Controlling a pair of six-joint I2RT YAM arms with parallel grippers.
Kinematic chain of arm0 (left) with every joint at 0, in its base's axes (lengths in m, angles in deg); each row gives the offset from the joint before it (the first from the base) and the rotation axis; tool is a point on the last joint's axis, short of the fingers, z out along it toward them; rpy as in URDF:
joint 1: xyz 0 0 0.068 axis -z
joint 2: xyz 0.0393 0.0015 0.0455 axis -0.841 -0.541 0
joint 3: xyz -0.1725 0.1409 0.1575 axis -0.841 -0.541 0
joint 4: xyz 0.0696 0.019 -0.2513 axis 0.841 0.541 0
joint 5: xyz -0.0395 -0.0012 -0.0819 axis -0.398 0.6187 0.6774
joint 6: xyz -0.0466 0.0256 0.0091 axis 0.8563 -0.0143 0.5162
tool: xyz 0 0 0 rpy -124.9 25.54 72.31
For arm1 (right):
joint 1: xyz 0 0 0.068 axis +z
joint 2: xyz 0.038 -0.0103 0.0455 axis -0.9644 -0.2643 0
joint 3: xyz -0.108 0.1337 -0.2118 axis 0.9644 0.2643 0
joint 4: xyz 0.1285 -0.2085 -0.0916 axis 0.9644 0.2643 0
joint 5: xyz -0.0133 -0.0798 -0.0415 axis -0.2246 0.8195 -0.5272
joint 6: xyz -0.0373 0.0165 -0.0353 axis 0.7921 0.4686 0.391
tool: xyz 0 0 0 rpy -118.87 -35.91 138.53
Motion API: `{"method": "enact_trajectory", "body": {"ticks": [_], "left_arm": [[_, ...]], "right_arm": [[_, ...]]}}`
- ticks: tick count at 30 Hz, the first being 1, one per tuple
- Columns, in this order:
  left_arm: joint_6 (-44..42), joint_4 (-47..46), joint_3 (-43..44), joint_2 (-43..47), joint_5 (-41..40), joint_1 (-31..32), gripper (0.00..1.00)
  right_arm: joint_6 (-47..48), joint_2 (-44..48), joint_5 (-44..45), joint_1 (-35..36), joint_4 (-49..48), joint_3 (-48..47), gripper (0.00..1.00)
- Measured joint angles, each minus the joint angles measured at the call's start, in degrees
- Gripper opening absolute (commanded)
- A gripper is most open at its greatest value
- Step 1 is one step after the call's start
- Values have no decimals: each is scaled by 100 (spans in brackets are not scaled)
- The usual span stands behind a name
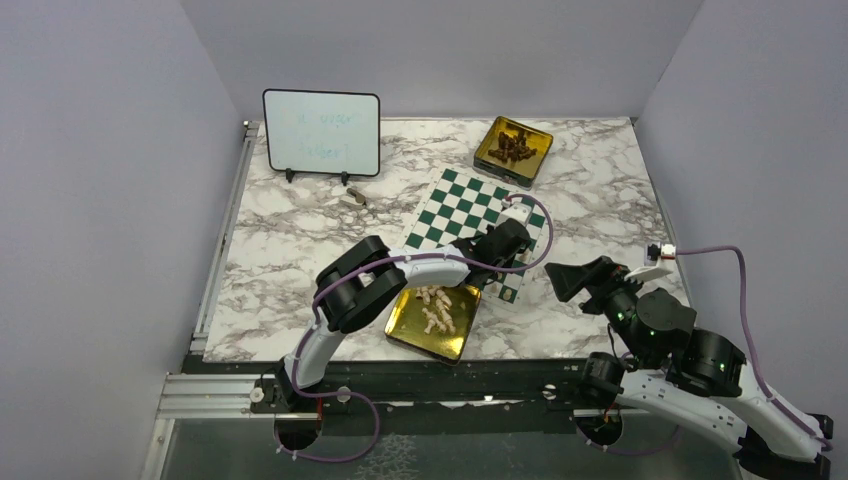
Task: Set up the chess pieces on the board
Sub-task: Place the chess piece on the chessboard.
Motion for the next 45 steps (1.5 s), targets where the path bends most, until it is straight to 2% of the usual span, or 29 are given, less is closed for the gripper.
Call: {"method": "enact_trajectory", "body": {"ticks": [13, 26, 30, 39, 45], "left_arm": [[4, 42, 13, -17, 2, 26, 17], [72, 479, 304, -11, 24, 37, 25], [96, 546, 367, 4, 26, 37, 31], [133, 835, 420, 59, 26, 31, 34], [299, 1058, 409, 629, 400, -247, 36]], "right_arm": [[-2, 26, 11, 0, 7, 24, 100], [0, 7, 9, 0, 7, 61, 100], [-2, 7, 9, 0, 7, 68, 100], [2, 2, 7, 0, 7, 68, 100], [68, -107, -52, 0, -70, 70, 98]]}}
